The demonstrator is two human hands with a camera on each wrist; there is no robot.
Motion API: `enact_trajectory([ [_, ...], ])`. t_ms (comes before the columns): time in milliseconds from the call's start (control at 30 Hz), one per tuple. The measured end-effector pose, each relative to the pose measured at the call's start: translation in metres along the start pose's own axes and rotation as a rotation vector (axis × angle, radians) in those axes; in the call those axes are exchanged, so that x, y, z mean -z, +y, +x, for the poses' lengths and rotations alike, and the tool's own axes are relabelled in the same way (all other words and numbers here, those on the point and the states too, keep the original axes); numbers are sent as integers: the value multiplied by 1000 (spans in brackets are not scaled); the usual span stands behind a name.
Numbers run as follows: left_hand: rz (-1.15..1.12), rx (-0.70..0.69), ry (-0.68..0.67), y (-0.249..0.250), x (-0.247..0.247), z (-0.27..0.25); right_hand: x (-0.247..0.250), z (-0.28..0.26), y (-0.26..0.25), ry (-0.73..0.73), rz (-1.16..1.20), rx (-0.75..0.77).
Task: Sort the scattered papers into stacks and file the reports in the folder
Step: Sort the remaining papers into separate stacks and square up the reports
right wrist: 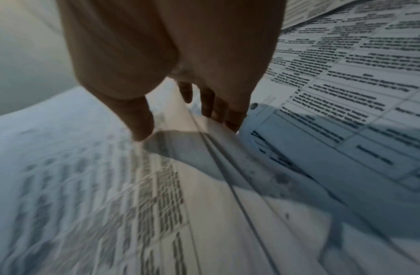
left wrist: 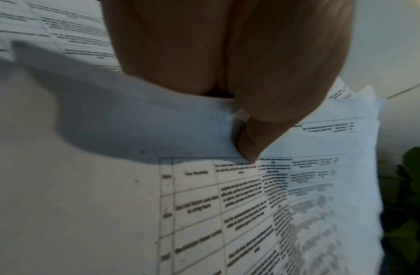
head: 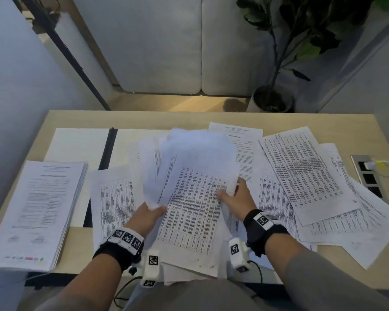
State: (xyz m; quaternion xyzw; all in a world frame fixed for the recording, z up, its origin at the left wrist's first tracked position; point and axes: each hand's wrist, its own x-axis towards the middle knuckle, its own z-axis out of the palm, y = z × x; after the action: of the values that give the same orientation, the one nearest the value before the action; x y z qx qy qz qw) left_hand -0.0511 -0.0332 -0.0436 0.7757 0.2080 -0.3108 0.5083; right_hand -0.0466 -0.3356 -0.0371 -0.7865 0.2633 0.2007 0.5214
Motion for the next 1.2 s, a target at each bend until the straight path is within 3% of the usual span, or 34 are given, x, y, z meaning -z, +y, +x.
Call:
enact_trajectory([
  [67,-61,-28,11,-22,12,19,13,-9,-15,-132,270,1],
  [133,-156,-79,10,1,15,4,24,-17,-31,-234,365,45],
  [267,-170,-323,-14,78,14,-42,47,-37,-71,-88,360,227],
  [433,-238,-503,131,127,24,-62,75,-74,-114,-1,333,511],
  [600,-283,-508,83,136,19,-70,85,-79,-105,-2,209,512],
  [767,-198,-558,40,130,10,-72,65,-68,-85,-74,375,474],
  [1000,-155,-657,68,141,6,-67,50,-69,-95,24,319,512],
  [1200,-201,-626,136,129,6,-62,50,-71,-87,26,330,503],
])
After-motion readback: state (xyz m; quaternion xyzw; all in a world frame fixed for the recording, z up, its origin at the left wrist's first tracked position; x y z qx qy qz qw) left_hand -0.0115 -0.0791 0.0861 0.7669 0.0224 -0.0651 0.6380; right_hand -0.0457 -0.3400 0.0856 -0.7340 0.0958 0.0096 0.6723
